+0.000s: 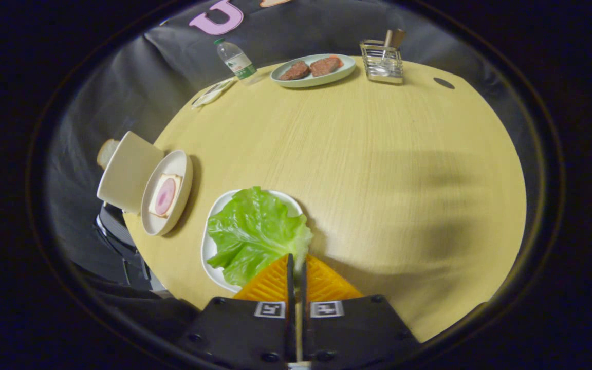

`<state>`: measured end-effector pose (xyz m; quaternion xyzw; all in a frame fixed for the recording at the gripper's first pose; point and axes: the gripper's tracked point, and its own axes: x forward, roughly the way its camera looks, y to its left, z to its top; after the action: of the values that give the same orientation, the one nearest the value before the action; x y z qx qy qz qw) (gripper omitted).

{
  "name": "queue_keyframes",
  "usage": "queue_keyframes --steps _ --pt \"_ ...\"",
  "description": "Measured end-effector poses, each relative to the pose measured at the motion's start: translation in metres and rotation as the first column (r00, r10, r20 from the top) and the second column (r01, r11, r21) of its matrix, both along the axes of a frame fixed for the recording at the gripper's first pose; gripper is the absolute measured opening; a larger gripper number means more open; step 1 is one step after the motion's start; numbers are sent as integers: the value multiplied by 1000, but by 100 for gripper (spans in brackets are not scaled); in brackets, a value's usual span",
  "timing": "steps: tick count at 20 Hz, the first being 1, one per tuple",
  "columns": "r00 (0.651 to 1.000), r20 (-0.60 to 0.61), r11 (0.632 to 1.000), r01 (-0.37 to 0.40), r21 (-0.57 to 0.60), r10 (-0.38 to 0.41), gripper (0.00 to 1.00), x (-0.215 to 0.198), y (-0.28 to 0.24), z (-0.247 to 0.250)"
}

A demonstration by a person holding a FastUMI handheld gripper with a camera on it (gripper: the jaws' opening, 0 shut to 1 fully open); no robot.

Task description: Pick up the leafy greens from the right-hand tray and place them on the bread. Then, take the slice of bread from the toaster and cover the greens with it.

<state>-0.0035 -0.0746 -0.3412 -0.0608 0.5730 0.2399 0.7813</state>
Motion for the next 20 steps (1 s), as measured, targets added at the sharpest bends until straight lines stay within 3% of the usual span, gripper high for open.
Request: queue_keyframes --steps 2,10,20 --pt "1000 -13 1000 9 3 -9 3 -3 2 5" --pt "999 -38 999 16 38 -15 3 -13 16 39" --pt "997 -6 991 78 105 -77 3 -31 74 103"
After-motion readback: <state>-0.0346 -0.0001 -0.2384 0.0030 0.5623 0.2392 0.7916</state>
